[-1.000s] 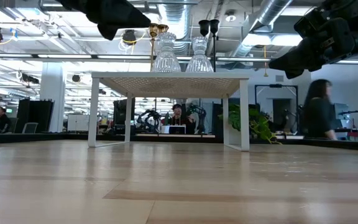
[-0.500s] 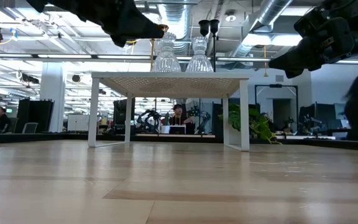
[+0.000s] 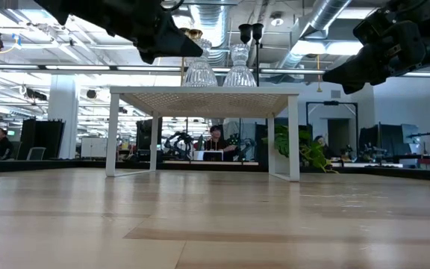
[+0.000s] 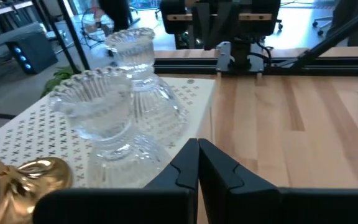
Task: Pick & Place candle stick holders
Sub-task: Put the transparent glass candle holder on the shelf
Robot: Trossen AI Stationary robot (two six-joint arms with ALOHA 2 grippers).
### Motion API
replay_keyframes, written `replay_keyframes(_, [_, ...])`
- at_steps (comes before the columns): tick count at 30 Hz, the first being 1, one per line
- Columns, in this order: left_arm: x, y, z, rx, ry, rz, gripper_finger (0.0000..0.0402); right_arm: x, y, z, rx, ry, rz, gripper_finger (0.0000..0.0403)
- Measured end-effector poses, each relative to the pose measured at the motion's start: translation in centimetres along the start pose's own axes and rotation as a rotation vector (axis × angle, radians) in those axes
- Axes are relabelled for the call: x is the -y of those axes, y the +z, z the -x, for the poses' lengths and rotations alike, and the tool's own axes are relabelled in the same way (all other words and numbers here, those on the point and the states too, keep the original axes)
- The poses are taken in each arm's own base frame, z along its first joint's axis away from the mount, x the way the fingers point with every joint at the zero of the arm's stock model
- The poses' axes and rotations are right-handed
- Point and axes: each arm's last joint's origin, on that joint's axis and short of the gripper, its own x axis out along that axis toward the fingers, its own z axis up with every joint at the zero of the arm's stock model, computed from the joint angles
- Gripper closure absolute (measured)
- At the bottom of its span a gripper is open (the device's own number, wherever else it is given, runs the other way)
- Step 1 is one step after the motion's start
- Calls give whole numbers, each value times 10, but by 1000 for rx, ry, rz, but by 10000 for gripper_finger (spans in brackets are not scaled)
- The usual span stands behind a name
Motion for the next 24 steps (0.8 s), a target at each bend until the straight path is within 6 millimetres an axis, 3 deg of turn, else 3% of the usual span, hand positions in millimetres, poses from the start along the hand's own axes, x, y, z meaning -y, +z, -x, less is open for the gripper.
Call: replay_keyframes(24, [-24,0,-8,6,70,16,396,0,0,0,1,0,0,403])
